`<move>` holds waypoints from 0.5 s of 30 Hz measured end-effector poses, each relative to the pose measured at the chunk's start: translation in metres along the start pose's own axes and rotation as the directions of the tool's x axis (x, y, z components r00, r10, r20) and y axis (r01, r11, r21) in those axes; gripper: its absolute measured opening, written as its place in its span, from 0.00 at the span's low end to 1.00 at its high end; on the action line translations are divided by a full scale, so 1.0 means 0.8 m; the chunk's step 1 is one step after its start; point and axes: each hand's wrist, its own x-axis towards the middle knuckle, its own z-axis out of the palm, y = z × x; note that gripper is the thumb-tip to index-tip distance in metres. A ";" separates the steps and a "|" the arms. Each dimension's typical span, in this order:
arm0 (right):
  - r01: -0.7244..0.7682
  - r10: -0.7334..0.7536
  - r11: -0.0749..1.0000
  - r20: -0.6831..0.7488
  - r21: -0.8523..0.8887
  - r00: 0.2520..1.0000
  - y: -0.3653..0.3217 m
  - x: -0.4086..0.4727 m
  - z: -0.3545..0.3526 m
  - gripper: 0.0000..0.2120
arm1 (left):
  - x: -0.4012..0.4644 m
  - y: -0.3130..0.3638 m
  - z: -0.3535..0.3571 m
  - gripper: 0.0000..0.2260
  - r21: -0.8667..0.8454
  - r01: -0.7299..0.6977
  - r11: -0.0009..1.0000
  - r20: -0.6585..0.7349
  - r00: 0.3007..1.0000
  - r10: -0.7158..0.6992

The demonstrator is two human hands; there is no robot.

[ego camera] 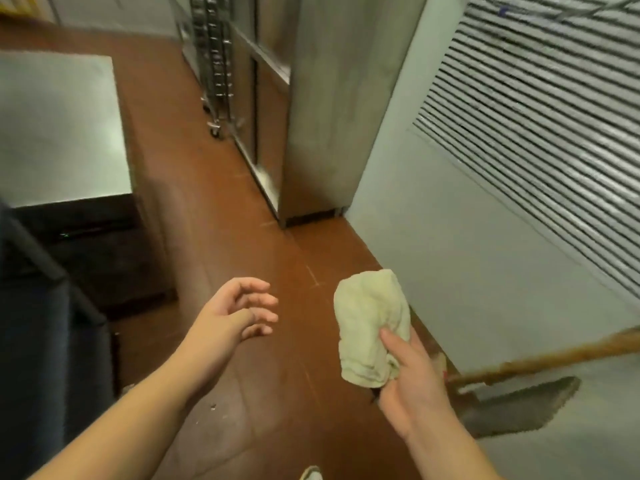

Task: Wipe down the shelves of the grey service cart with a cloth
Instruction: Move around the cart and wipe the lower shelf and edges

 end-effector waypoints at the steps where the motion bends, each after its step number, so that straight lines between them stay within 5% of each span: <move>1: -0.029 0.032 0.999 0.084 -0.036 0.996 -0.016 0.034 0.015 0.19 | 0.015 0.007 -0.004 0.17 -0.030 -0.022 0.999 -0.063 0.998 0.020; 5: -0.111 0.178 0.973 0.354 -0.202 0.918 -0.037 0.155 0.097 0.21 | 0.044 0.037 -0.040 0.16 -0.066 -0.108 0.992 -0.324 0.943 0.081; 9: -0.196 0.324 0.939 0.536 -0.283 0.779 -0.007 0.226 0.197 0.21 | 0.043 0.040 -0.098 0.18 -0.120 -0.158 0.980 -0.582 0.811 0.060; 15: -0.206 0.502 0.852 0.641 -0.482 0.581 0.067 0.288 0.333 0.24 | 0.057 0.035 -0.188 0.17 -0.171 -0.259 0.951 -0.790 0.613 0.024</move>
